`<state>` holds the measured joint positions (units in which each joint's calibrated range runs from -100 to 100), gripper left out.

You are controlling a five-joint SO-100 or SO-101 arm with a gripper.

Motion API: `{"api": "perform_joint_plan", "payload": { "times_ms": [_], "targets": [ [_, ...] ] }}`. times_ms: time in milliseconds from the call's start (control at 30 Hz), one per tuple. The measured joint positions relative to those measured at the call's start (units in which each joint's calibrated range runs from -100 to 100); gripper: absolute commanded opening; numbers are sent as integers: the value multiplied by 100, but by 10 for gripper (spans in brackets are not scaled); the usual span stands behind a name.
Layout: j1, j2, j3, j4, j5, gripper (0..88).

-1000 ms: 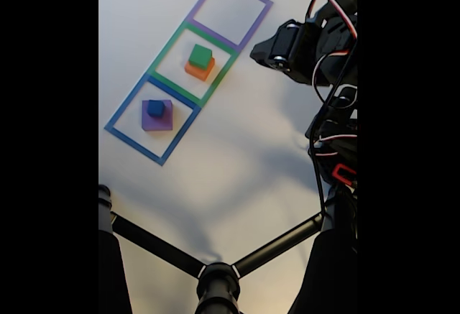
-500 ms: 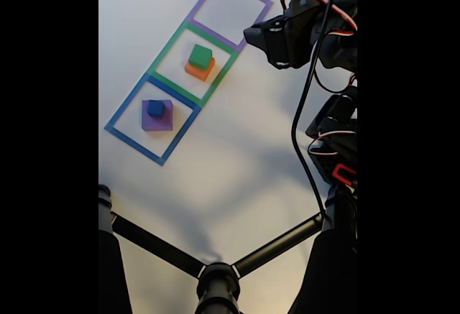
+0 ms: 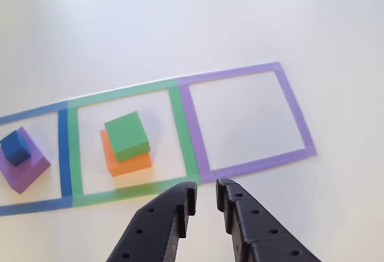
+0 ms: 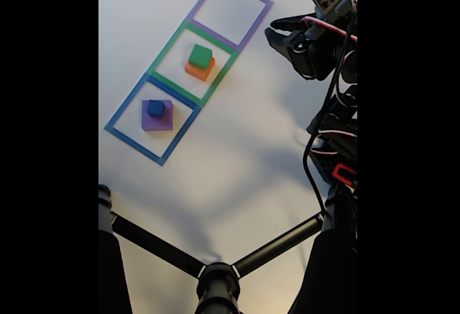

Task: Tower of hanoi

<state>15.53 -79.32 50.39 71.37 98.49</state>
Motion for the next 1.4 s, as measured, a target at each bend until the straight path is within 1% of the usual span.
{"api": "perform_joint_plan", "payload": {
  "times_ms": [100,133,200,233,300,400,567,633,900,1133,1400],
  "targets": [
    [220,0,353,-120,57,158],
    [280,0,525,-255,57,178],
    [449,8,800,-478,132,249],
    [529,0,997,-678,57,265],
    [579,8,1462,-1140,94,303],
    [519,101,2356,-2225,94,337],
    [579,361,3938,-4872,113,357],
    [579,429,4144,-5518,113,367],
    [479,933,4566,-7137,132,381],
    [210,1496,4695,-8014,151,385],
    [240,2606,4695,-8923,151,382]
  ]
}}
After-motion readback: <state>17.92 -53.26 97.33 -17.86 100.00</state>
